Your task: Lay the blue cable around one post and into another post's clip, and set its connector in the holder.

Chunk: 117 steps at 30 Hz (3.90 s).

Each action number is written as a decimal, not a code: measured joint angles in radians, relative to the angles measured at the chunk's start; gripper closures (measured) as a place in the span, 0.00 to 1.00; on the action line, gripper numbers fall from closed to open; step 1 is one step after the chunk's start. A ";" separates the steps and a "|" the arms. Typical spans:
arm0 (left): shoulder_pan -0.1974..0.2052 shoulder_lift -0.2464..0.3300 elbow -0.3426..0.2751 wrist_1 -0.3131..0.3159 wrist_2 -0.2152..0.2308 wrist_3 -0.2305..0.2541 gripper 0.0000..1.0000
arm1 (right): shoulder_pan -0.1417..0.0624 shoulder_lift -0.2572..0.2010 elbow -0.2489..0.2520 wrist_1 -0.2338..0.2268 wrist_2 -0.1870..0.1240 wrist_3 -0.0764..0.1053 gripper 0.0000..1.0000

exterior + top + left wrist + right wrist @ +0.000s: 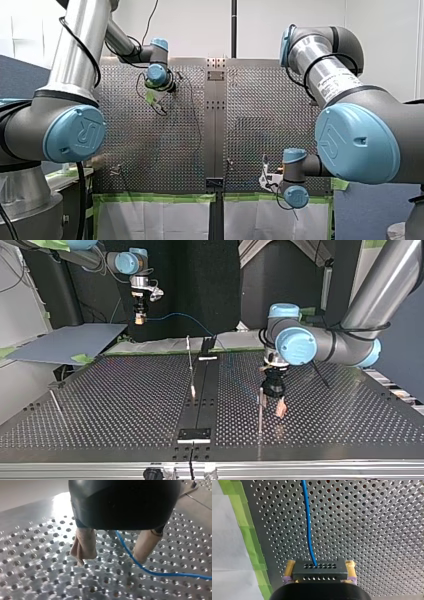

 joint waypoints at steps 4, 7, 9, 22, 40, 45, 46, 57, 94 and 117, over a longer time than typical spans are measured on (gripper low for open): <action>-0.002 0.000 -0.004 0.001 0.026 -0.029 0.00 | 0.000 0.000 0.000 0.001 0.000 -0.002 0.98; -0.003 0.001 -0.004 0.001 0.038 -0.054 0.00 | 0.000 0.001 0.000 0.002 0.000 -0.003 0.98; -0.003 0.003 -0.005 0.000 0.040 -0.072 0.00 | 0.000 0.001 0.000 0.003 0.000 -0.004 0.98; -0.015 0.025 -0.011 -0.032 -0.005 -0.080 0.00 | 0.000 0.001 0.000 0.004 0.000 -0.005 0.98; -0.013 0.133 -0.145 0.027 -0.009 -0.041 0.00 | 0.000 0.001 0.000 0.005 0.001 -0.005 0.98; 0.003 0.182 -0.194 0.071 -0.033 -0.035 0.00 | 0.000 0.001 0.000 0.006 0.000 -0.003 0.98; 0.006 0.191 -0.202 0.073 -0.041 -0.028 0.00 | -0.001 0.001 0.000 0.007 0.000 -0.003 0.98; 0.002 0.286 -0.289 0.001 -0.134 0.063 0.00 | -0.005 0.002 -0.003 0.011 -0.001 0.001 0.98; -0.033 0.349 0.004 -0.318 -0.163 0.382 0.00 | -0.006 0.002 -0.046 0.081 0.005 -0.020 0.98; -0.069 0.349 0.059 -0.524 -0.191 0.588 0.00 | -0.006 0.002 -0.046 0.088 0.005 -0.020 0.98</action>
